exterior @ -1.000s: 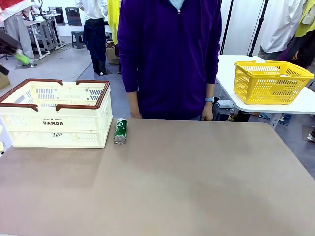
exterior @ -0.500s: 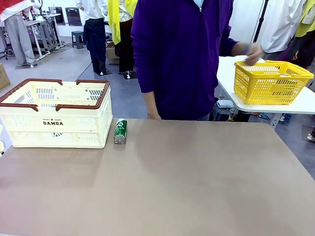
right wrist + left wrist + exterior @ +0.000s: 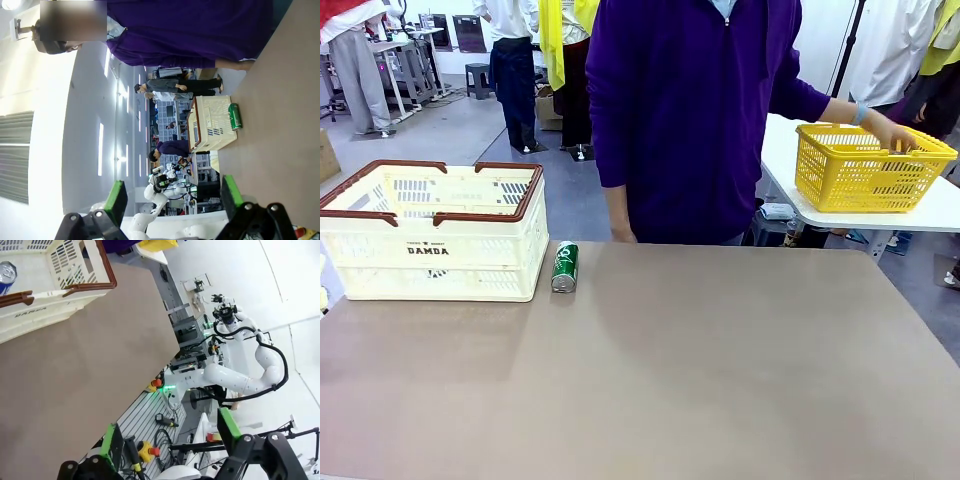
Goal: Place the drinks into the Shopping basket.
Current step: Pick up one drink and place it into the Shopping basket.
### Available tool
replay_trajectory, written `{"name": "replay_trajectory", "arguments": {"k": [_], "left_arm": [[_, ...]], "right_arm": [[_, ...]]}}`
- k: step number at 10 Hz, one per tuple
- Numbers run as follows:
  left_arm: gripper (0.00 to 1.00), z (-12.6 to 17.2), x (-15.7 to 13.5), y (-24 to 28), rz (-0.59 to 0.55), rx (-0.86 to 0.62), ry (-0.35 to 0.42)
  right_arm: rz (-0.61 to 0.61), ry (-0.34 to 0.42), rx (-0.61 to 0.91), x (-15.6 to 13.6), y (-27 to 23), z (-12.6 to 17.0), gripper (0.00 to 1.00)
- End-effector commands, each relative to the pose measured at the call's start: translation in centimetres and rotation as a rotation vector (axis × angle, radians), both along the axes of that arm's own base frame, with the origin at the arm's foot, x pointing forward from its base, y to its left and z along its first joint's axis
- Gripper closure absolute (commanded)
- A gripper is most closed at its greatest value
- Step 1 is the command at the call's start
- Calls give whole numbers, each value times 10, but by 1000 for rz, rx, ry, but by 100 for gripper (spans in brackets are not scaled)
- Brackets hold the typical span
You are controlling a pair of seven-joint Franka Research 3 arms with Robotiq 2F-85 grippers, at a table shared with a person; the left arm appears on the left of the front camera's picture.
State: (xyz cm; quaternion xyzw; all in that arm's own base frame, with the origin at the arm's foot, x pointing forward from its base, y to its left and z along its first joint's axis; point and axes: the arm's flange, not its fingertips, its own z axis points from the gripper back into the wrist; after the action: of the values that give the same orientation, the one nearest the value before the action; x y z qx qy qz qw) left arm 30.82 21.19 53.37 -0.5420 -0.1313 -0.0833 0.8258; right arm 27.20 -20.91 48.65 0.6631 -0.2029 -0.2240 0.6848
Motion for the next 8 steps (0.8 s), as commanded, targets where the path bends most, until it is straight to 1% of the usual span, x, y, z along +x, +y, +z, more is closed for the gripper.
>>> {"name": "replay_trajectory", "arguments": {"k": [1, 4, 5, 6, 7, 8], "left_arm": [[0, 2, 0, -3, 9, -29, 11], [0, 2, 0, -3, 9, -29, 11], [0, 0, 0, -1, 2, 0, 2], [0, 25, 6, -33, -122, -12, -12], [0, 58, 6, -84, -180, 109, -1], [0, 85, 5, -145, -226, 240, -12]], "right_arm": [[4, 9, 13, -1, 0, 6, 0], [4, 9, 13, -1, 0, 6, 0], [4, 9, 13, -1, 0, 6, 0], [4, 9, 13, -1, 0, 6, 0], [4, 9, 13, -1, 0, 6, 0], [4, 9, 13, -1, 0, 6, 0]]}}
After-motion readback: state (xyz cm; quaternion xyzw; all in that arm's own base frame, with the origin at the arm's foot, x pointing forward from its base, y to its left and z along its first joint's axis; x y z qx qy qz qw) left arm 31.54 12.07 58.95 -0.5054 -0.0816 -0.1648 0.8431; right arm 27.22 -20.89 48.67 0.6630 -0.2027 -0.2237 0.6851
